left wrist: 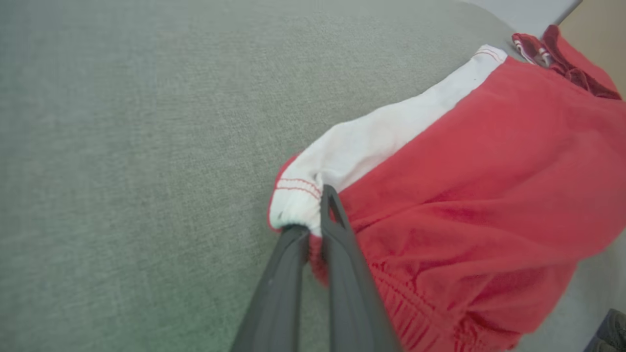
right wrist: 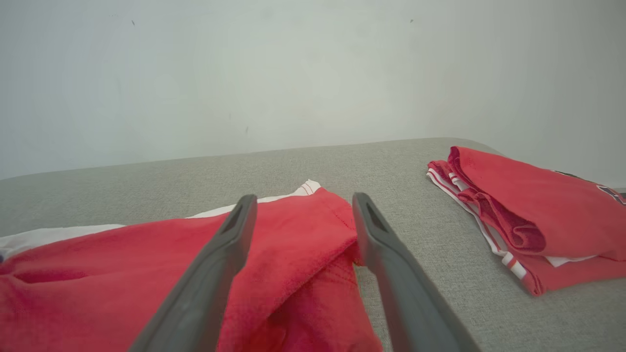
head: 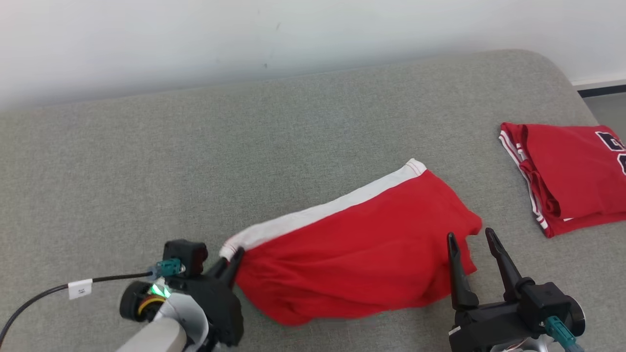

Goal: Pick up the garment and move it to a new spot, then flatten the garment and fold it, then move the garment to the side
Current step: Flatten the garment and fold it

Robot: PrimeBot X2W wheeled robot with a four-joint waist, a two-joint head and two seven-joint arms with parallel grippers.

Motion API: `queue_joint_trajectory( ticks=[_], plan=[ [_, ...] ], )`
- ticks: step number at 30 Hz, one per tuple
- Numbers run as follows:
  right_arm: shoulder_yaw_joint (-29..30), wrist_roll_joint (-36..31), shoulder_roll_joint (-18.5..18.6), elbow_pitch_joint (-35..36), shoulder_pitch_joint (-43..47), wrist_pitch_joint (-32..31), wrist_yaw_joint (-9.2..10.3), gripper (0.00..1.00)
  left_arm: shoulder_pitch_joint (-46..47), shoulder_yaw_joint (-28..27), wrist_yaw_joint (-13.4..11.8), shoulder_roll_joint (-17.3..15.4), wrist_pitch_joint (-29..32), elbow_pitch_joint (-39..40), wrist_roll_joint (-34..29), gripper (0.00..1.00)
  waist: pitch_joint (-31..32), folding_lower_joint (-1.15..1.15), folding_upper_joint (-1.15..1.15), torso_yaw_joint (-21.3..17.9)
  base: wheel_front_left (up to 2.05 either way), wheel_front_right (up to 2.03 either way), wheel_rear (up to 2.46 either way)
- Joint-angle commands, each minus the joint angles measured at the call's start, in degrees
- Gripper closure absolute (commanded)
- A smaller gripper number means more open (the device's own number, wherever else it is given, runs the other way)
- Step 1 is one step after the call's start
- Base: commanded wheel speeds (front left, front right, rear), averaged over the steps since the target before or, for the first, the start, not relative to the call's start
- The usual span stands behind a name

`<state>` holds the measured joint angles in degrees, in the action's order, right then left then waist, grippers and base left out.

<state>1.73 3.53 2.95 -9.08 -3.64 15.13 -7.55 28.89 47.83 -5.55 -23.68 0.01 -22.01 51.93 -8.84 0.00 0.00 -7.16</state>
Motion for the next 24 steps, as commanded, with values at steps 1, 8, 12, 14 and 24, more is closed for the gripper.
queue_joint_trajectory(
  ticks=[1, 8, 12, 14, 24],
  plan=[
    [-0.3, -0.01, -0.16, -0.11, 0.12, 0.01, 0.15, 0.0, 1.11, 0.2, -0.99, -0.44, -0.86, -0.91, -1.76, 1.0, 0.3, 0.0, 0.0, -0.24, 0.0, 0.0, 0.0],
    [-0.1, 0.19, -0.16, 0.09, 0.55, 0.01, 0.15, 0.0, 0.29, 0.4, -2.76, 0.66, 0.61, -3.48, -0.7, 0.0, 0.95, 0.0, 0.0, -0.87, 0.0, 0.0, 0.0],
    [0.65, 0.14, -0.16, 0.39, 0.93, 0.0, 0.15, 0.0, -1.61, -1.59, -4.51, 0.11, 0.45, -1.47, 1.38, 0.0, 1.07, 0.0, 0.0, -0.55, 0.0, 0.0, 0.0],
    [1.08, 0.17, -0.16, 0.48, 1.25, 0.0, 0.15, 0.0, -3.02, -2.96, -5.11, -0.26, -0.35, 0.61, 2.86, 0.0, 1.17, 0.0, 0.0, -0.11, 0.0, 0.0, 0.0],
    [1.31, 0.43, -0.15, 0.34, 1.32, 0.01, 0.15, 0.0, -9.92, -7.78, -10.6, -2.34, -5.62, 9.71, 5.14, 0.0, 2.25, 0.0, 0.0, 1.93, 0.0, 0.0, 0.0]
  ],
)
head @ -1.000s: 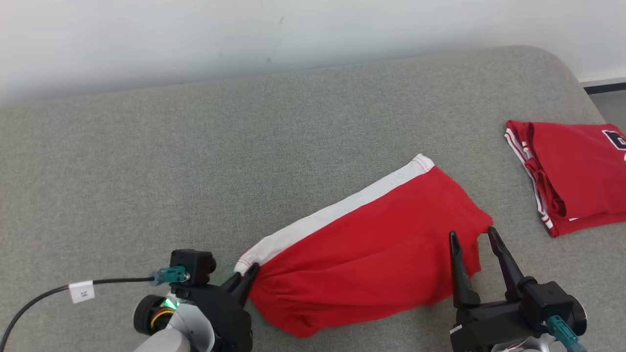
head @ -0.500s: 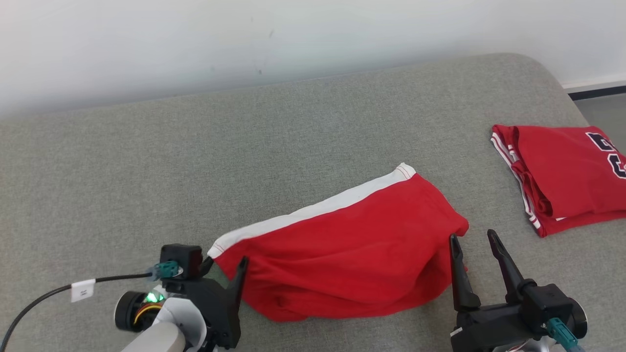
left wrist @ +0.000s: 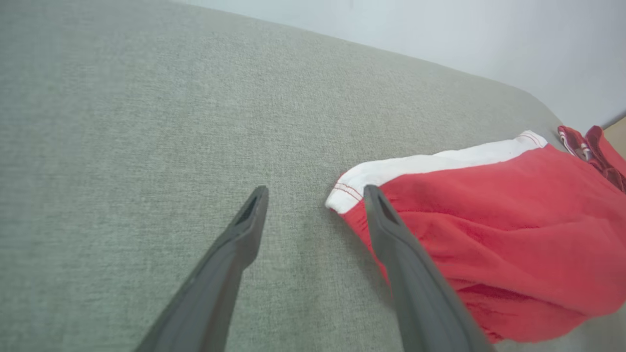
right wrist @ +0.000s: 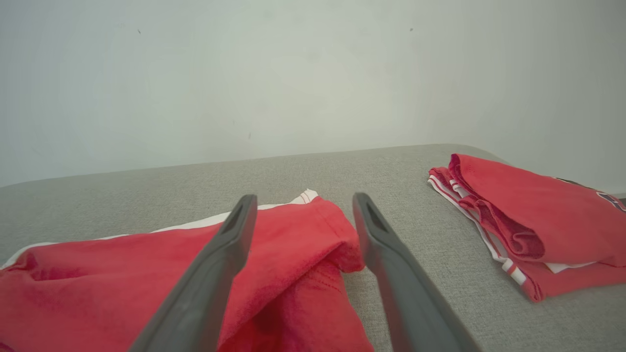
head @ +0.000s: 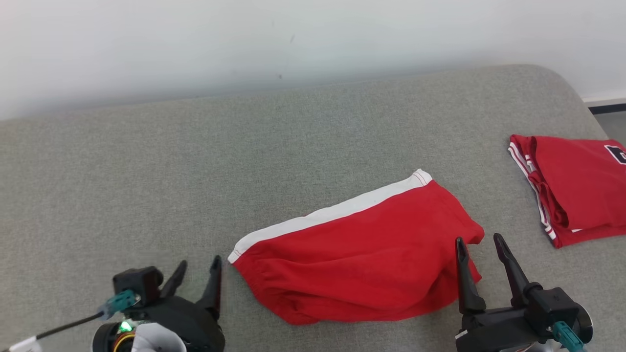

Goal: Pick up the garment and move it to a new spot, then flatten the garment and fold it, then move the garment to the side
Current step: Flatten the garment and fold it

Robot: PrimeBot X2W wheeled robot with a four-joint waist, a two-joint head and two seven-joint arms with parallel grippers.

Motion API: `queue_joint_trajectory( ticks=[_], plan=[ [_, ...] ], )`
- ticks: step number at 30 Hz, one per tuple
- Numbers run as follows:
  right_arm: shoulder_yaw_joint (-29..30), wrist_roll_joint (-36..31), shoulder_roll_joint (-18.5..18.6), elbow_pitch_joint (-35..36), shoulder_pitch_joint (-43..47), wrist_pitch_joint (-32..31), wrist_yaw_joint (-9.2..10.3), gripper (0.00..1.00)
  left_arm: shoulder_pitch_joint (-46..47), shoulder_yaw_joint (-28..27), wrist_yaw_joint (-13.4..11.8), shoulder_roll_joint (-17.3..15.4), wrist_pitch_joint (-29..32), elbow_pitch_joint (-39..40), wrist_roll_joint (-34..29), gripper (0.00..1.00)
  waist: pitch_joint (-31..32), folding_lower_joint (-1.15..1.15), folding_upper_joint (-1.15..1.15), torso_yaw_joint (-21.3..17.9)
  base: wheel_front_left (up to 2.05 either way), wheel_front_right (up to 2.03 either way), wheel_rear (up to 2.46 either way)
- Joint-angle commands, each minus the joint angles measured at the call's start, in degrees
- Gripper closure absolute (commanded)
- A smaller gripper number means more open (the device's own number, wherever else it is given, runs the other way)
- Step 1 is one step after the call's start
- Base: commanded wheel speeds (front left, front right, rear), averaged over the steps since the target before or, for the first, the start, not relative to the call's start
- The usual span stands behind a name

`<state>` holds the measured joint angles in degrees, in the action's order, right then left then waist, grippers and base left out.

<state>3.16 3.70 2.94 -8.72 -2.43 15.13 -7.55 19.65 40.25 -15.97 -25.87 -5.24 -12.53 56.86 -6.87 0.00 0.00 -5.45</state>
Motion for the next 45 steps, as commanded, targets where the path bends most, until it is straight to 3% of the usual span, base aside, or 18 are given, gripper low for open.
queue_joint_trajectory(
  ticks=[1, 6, 8, 9, 10, 15, 21, 27, 32, 45],
  plan=[
    [-0.22, 0.26, -0.14, -0.11, 0.06, 0.0, 0.15, 0.0, -1.3, -0.76, -1.29, -0.15, -1.38, 0.61, 0.04, 0.0, 0.47, 0.0, 0.0, 0.24, 0.0, 0.0, 0.0],
    [-0.66, 0.7, -0.14, -0.29, 0.38, 0.0, 0.15, 0.0, -4.79, -4.74, -7.33, 0.16, -9.11, 2.85, -5.1, 0.0, 1.83, 0.0, 0.0, -0.27, 0.0, 0.0, 0.0],
    [-0.62, 0.75, -0.14, -0.22, 0.57, 0.01, 0.15, 0.0, -5.61, -5.68, -7.78, 0.16, -9.65, 3.56, -7.56, 0.0, 2.01, 0.0, 0.0, -0.36, 0.0, 0.0, 0.0],
    [-0.38, 0.83, -0.15, 0.0, 0.94, 0.0, 0.15, 0.0, -6.78, -10.29, -7.47, 1.85, -9.98, 7.28, -13.66, 0.0, 2.2, 0.0, 0.0, -0.3, 0.0, 0.0, 0.0],
    [-0.38, 0.83, -0.15, 0.0, 0.94, 0.0, 0.15, 0.0, -6.78, -10.29, -7.47, 1.85, -9.98, 7.28, -13.66, 0.0, 2.2, 0.0, 0.0, -0.3, 0.0, 0.0, 0.0],
    [0.38, 0.58, -0.15, 0.32, 1.46, 0.0, 0.15, 0.0, -15.39, -20.35, -3.07, 8.42, -9.93, 14.04, -28.1, 0.0, 2.57, 0.0, 0.0, 0.24, 0.0, 0.0, 0.0],
    [0.44, -0.07, -0.15, 0.22, 1.62, 0.0, 0.15, 0.0, -22.18, -30.66, 5.93, 17.5, -9.94, 16.86, -38.14, 0.0, 3.19, 0.0, 0.0, 1.57, 0.0, 0.0, 0.0],
    [0.13, -0.12, -0.14, -0.22, 2.12, 0.0, 0.15, 0.0, -26.1, -36.84, 13.33, 21.5, -9.95, 16.05, -45.27, 0.0, 3.74, 0.0, 0.0, 2.33, 0.0, 0.0, 0.0],
    [0.33, -0.29, -0.15, -0.56, 2.59, 0.0, 0.15, 0.0, -28.27, -39.35, 15.98, 22.55, -9.96, 13.89, -49.53, 0.0, 4.04, 0.0, 0.0, 2.7, 0.0, 0.0, 0.0],
    [0.01, -0.13, -0.14, -0.89, 2.59, 0.0, 0.15, 0.0, -27.62, -40.24, 17.73, 22.99, -9.96, 10.74, -50.82, 0.0, 4.03, 0.0, 0.0, 2.75, 0.0, 0.0, 0.0]
  ],
)
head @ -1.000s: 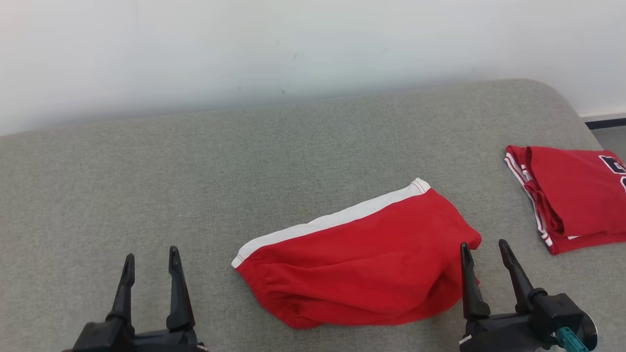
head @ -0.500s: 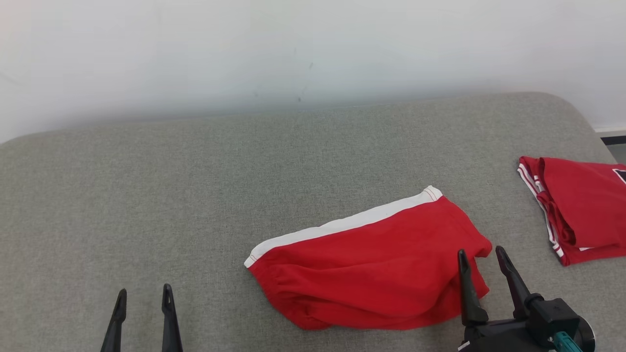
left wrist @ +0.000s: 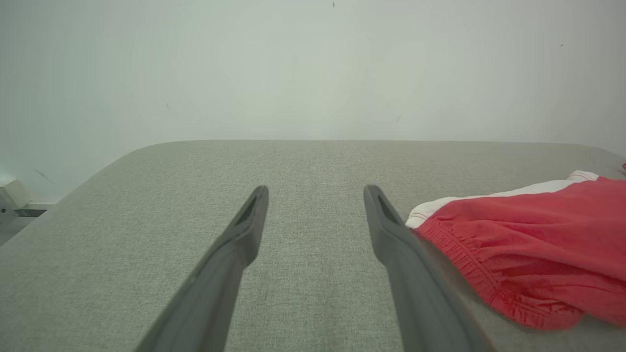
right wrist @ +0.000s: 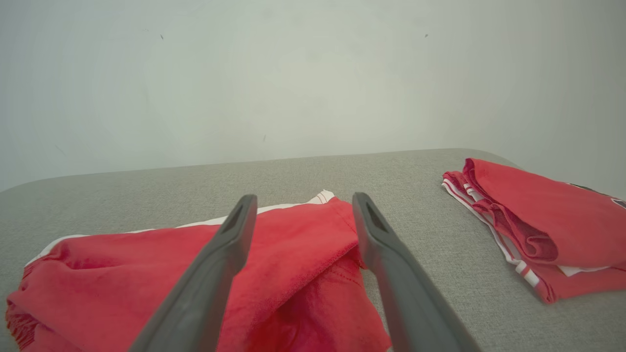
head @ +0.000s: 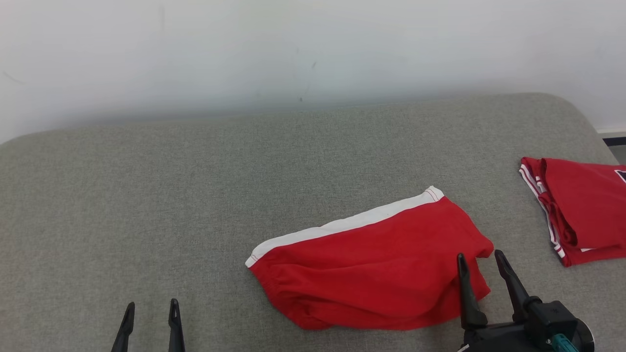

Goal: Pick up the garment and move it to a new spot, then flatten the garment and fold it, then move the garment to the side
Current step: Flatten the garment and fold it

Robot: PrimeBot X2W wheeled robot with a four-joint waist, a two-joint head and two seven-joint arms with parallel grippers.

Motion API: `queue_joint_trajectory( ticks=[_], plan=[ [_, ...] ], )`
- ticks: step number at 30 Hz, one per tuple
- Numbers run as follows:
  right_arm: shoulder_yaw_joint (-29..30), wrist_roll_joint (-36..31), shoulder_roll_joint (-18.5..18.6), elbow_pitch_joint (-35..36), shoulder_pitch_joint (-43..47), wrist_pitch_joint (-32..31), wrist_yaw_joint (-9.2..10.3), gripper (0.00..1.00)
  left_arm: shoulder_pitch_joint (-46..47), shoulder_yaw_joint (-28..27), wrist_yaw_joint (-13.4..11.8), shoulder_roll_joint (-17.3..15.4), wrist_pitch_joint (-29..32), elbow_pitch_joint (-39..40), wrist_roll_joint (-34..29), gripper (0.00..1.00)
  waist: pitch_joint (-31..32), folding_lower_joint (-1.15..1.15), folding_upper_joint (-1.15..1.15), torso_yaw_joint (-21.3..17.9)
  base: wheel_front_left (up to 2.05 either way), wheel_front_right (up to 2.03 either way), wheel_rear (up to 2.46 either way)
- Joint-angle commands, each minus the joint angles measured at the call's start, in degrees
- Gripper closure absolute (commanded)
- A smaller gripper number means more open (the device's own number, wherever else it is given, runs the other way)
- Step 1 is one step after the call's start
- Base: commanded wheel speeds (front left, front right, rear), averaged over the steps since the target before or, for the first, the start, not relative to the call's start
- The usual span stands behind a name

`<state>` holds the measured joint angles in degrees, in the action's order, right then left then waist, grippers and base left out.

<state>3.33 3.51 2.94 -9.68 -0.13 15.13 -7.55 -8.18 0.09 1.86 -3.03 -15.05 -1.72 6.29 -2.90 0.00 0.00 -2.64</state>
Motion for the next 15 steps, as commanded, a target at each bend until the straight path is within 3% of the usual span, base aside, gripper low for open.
queue_joint_trajectory(
  ticks=[1, 9, 15],
  plan=[
    [-0.24, 0.1, -0.14, 0.1, 0.33, 0.0, 0.15, 0.0, 0.22, -0.09, -0.09, 0.14, -0.15, -0.04, -0.28, 0.0, 0.1, 0.0, 0.0, -0.11, 0.0, 0.0, 0.0],
    [-0.42, -0.12, -0.14, -0.16, 0.33, 0.0, 0.15, 0.0, 0.36, 0.72, 0.08, 0.17, -0.15, -0.68, 1.75, 0.0, 0.58, 0.0, 0.0, -0.54, 0.0, 0.0, 0.0],
    [-0.71, -0.92, -0.14, 0.04, 0.06, -0.06, 0.15, 0.0, 3.39, 2.6, 2.13, 0.16, 0.19, -8.89, 11.49, 0.0, 1.2, 0.0, 0.0, -0.61, 0.0, 0.0, 0.0]
  ],
)
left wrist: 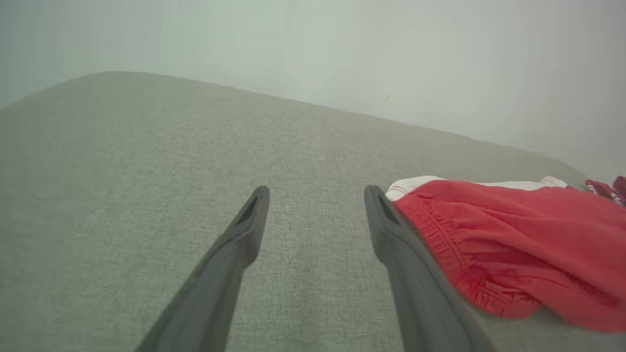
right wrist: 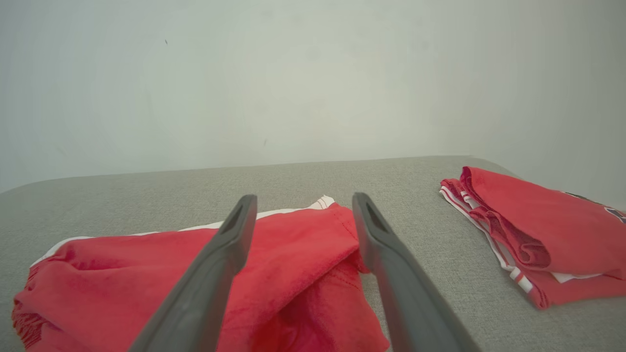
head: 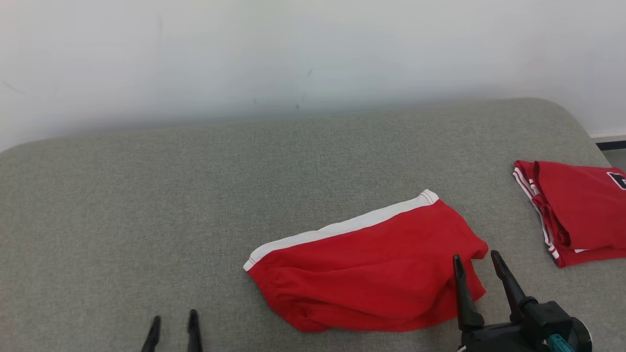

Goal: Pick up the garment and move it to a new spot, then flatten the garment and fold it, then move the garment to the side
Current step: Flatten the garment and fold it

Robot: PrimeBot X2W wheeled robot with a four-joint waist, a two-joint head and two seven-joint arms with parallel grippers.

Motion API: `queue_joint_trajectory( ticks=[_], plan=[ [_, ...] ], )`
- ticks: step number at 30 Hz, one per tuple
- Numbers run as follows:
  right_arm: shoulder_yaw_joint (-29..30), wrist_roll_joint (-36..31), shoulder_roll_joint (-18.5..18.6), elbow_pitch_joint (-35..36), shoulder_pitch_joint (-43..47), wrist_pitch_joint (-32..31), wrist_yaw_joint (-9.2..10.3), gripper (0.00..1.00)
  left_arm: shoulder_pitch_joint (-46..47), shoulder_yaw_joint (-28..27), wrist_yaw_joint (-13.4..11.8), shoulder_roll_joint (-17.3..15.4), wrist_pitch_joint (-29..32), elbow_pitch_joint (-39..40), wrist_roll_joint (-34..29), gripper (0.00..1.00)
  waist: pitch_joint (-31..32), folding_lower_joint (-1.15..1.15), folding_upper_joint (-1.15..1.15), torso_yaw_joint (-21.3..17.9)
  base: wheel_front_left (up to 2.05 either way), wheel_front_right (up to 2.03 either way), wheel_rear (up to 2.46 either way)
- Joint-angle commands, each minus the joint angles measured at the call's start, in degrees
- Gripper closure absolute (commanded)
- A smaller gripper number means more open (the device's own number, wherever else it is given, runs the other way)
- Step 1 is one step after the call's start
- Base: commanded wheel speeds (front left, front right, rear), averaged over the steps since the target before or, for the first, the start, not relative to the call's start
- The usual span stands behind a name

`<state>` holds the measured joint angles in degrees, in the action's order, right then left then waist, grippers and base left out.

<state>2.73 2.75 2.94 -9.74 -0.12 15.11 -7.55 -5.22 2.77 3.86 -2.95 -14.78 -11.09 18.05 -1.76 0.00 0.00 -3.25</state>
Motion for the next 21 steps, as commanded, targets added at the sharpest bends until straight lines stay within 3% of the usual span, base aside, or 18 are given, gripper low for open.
queue_joint_trajectory(
  ticks=[1, 6, 8, 12, 21],
  plan=[
    [-0.13, -0.39, -0.14, 0.35, -0.11, -0.2, 0.15, 0.0, 1.78, 0.8, 0.25, 0.1, 0.71, -1.15, 0.14, 0.0, 0.22, 0.0, 0.0, 0.02, 0.0, 0.0, 0.0],
    [0.02, -1.04, -0.15, 1.36, -0.46, -0.84, 0.15, 0.0, 9.34, 4.04, 0.87, 0.06, 9.4, -7.4, 12.71, 0.0, 0.41, 0.0, 0.0, 0.04, 0.0, 0.0, 0.0],
    [-0.25, -0.94, -0.15, 1.53, -0.43, -0.84, 0.15, 0.0, 12.69, 5.15, -0.42, 0.06, 12.74, -8.94, 16.04, 0.0, 0.17, 0.0, 0.0, -0.2, 0.0, 0.0, 0.0],
    [-1.1, -0.01, -0.14, 1.36, -0.43, -0.9, 0.15, 0.0, 18.92, 7.66, -3.55, 0.04, 18.56, -12.35, 16.09, 0.0, -0.65, 0.0, 0.0, -1.26, 0.0, 0.0, 0.0],
    [-0.83, 0.59, -0.15, 1.28, -1.6, -0.5, 0.15, 0.0, 26.21, 11.88, -8.55, -2.18, 24.61, -19.4, 10.12, 0.0, -2.92, 0.0, 0.0, -4.62, 0.0, 0.0, 0.0]
  ],
)
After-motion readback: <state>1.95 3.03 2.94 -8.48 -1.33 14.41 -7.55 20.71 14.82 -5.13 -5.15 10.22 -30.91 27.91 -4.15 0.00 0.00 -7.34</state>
